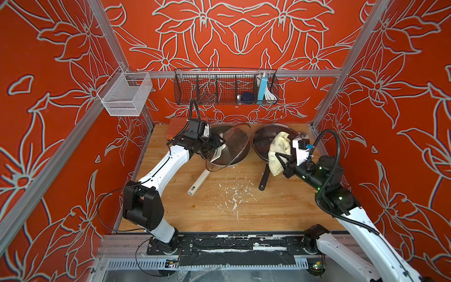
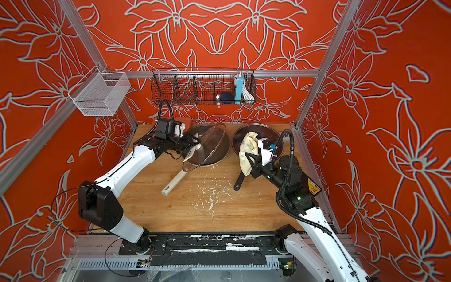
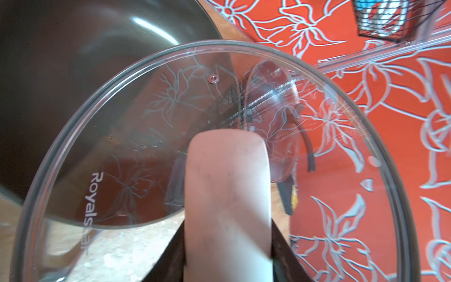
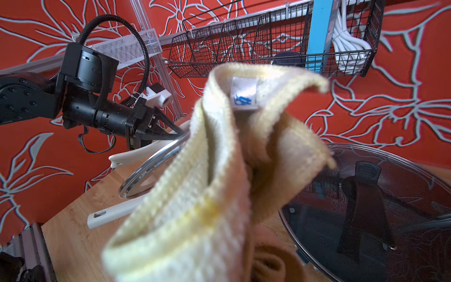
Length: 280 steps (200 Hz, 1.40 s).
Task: Wipe the pot lid with a cloth
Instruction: Wipe the pot lid.
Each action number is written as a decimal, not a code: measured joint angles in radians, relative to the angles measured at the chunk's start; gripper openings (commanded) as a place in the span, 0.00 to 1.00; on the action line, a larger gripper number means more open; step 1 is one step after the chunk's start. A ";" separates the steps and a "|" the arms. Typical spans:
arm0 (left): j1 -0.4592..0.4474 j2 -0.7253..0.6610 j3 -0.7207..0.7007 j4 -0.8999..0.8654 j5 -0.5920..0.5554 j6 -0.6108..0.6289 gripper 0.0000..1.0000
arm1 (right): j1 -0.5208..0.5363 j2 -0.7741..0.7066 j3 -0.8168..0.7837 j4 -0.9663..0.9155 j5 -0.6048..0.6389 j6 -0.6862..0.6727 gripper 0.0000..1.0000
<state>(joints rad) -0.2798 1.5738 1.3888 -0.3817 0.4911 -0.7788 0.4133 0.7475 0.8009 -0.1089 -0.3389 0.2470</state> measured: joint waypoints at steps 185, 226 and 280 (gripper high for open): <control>0.032 0.154 -0.074 0.692 0.526 -0.742 0.00 | 0.230 0.227 0.076 0.187 0.045 0.010 0.00; 0.033 0.220 -0.088 0.846 0.563 -0.904 0.00 | 0.311 0.320 0.166 0.253 0.066 -0.016 0.00; 0.035 0.240 -0.096 0.971 0.597 -1.029 0.00 | 0.329 0.433 0.198 0.330 0.097 0.001 0.00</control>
<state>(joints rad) -0.2447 1.8137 1.2926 0.5896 1.0885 -1.8076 0.7422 1.1805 0.9993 0.2214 -0.2424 0.2478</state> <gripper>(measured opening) 0.413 0.088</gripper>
